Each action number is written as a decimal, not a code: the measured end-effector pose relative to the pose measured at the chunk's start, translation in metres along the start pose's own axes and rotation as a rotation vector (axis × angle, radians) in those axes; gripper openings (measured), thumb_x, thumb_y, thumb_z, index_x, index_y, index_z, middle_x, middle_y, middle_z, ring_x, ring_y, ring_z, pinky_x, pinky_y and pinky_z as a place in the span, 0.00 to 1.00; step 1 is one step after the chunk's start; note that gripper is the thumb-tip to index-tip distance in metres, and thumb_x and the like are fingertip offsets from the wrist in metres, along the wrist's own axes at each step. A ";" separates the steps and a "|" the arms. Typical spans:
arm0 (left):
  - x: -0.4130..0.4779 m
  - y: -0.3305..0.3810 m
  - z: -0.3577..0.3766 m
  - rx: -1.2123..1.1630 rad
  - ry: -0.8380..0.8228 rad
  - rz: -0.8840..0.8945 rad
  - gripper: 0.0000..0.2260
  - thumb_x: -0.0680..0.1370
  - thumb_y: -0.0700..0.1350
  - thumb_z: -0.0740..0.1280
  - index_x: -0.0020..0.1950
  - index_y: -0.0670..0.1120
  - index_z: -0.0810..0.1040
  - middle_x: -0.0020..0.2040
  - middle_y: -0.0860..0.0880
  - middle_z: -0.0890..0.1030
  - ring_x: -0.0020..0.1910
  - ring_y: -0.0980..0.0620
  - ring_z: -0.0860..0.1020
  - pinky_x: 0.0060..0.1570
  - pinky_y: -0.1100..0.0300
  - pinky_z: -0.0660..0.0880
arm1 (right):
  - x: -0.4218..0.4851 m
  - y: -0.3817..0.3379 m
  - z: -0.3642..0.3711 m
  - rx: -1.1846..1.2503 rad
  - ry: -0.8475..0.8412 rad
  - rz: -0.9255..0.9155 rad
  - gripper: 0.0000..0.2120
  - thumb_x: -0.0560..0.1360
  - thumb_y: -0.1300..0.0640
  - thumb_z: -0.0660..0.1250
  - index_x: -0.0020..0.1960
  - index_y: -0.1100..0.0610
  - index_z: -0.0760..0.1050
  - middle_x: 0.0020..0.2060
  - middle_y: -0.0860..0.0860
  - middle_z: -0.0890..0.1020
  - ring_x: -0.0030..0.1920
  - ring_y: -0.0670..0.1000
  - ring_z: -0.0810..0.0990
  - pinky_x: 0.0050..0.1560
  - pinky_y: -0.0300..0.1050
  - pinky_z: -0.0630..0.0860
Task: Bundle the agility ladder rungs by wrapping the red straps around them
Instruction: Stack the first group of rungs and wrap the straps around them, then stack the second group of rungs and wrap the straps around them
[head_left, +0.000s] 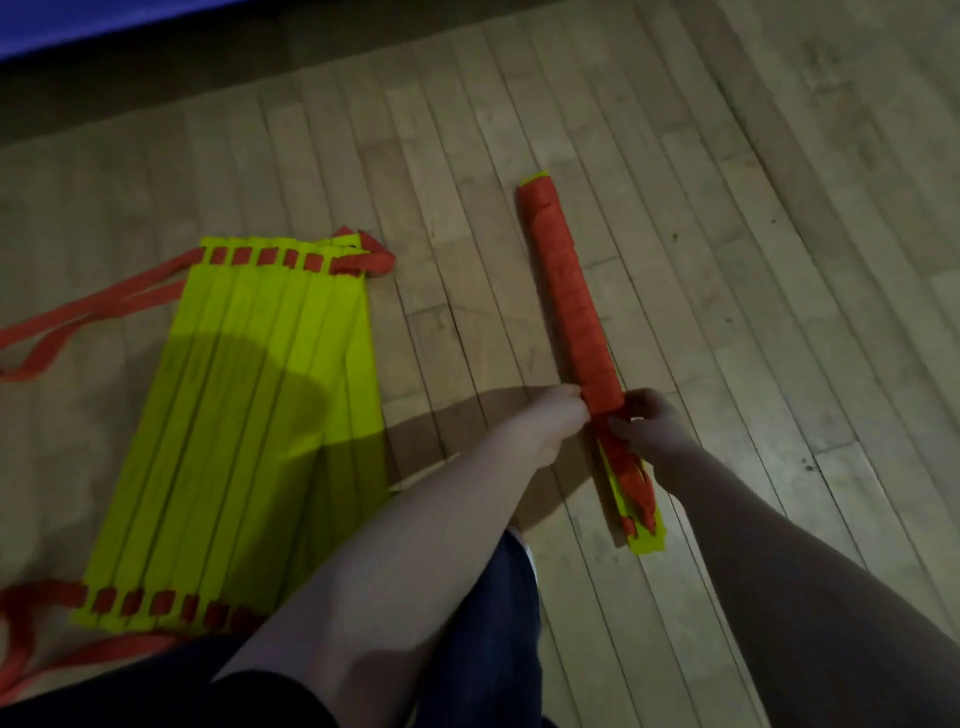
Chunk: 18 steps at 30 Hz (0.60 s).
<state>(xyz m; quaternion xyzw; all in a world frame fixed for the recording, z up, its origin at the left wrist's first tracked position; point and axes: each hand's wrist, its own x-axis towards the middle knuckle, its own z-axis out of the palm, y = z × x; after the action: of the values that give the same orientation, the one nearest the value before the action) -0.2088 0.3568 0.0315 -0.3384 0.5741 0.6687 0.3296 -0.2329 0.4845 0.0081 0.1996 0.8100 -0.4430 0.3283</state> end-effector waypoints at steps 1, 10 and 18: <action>0.003 -0.004 0.006 0.019 -0.020 -0.010 0.15 0.79 0.37 0.60 0.66 0.39 0.74 0.55 0.46 0.76 0.55 0.51 0.72 0.51 0.62 0.67 | -0.001 0.006 -0.003 -0.002 0.004 0.016 0.15 0.74 0.72 0.65 0.60 0.65 0.72 0.48 0.59 0.76 0.35 0.50 0.73 0.28 0.40 0.69; 0.006 -0.018 0.023 0.128 -0.041 -0.041 0.17 0.76 0.33 0.59 0.63 0.40 0.75 0.57 0.45 0.78 0.57 0.49 0.74 0.51 0.65 0.66 | -0.004 0.013 0.001 -0.205 0.092 0.025 0.14 0.74 0.64 0.67 0.59 0.65 0.74 0.44 0.60 0.79 0.37 0.57 0.78 0.24 0.38 0.72; 0.006 -0.022 0.009 0.154 -0.030 -0.039 0.16 0.79 0.39 0.60 0.68 0.41 0.72 0.65 0.42 0.76 0.66 0.46 0.71 0.66 0.56 0.64 | -0.015 -0.010 0.004 -0.683 0.154 0.034 0.21 0.77 0.60 0.64 0.68 0.64 0.67 0.66 0.62 0.69 0.64 0.62 0.73 0.60 0.52 0.69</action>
<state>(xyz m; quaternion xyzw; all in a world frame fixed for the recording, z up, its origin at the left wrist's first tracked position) -0.1947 0.3682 0.0160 -0.3130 0.6124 0.6210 0.3761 -0.2268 0.4749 0.0233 0.1245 0.9303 -0.1247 0.3216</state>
